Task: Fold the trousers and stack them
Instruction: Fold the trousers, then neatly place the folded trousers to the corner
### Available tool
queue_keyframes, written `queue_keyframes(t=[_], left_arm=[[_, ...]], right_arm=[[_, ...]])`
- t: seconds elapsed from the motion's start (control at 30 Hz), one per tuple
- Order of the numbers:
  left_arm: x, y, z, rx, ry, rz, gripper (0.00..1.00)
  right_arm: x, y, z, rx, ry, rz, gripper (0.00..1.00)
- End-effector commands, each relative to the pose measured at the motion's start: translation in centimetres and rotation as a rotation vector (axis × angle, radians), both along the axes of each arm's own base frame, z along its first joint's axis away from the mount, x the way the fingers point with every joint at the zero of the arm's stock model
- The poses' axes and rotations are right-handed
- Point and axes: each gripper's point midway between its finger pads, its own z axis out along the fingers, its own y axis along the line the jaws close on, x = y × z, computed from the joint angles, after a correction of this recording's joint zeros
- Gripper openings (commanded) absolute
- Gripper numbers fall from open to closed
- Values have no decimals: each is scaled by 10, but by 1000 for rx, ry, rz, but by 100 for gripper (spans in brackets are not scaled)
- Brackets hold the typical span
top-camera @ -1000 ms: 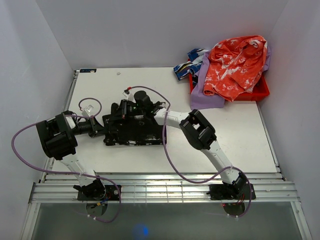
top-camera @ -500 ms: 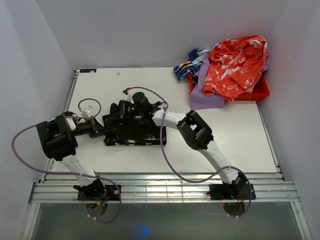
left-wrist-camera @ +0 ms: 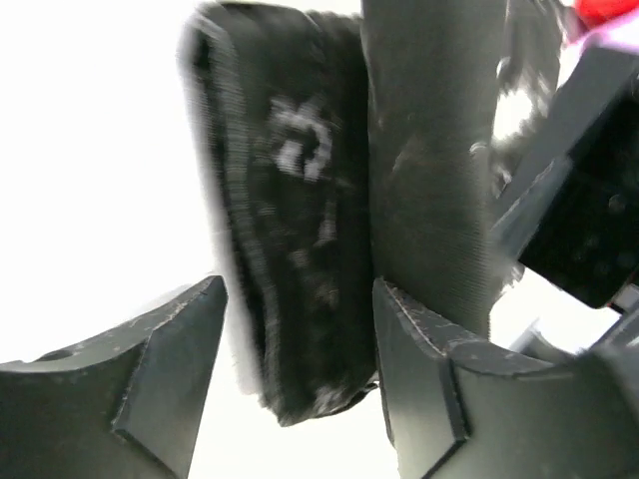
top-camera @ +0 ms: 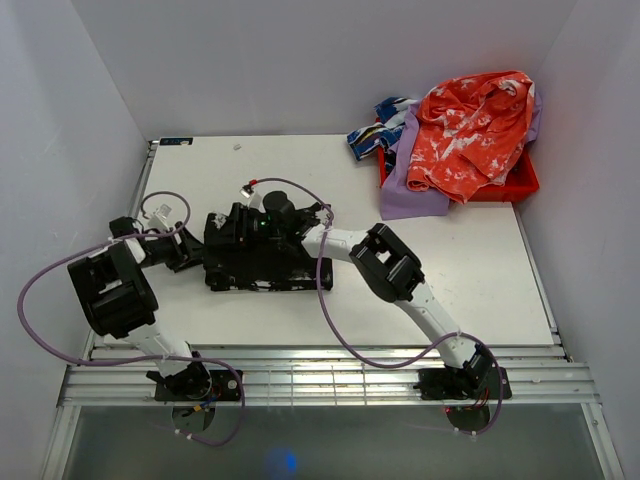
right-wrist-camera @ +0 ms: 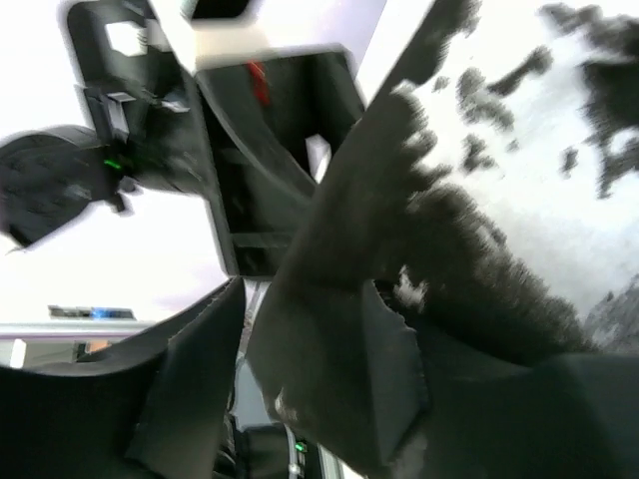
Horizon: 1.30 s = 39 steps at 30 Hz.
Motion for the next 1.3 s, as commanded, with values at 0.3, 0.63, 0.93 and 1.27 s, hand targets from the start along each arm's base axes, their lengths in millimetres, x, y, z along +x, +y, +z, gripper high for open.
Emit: queue_keyframes(t=[0.3, 0.63, 0.93, 1.27], left_arm=[[15, 56, 98, 282, -251, 52, 69], [-4, -63, 148, -45, -470, -355, 66], [3, -48, 39, -73, -103, -170, 70], [29, 17, 3, -11, 14, 63, 72]], right_arm=[[7, -82, 148, 102, -498, 109, 73], [16, -221, 58, -145, -470, 296, 79], [-17, -230, -20, -160, -274, 347, 82], [-15, -234, -85, -259, -165, 336, 81]])
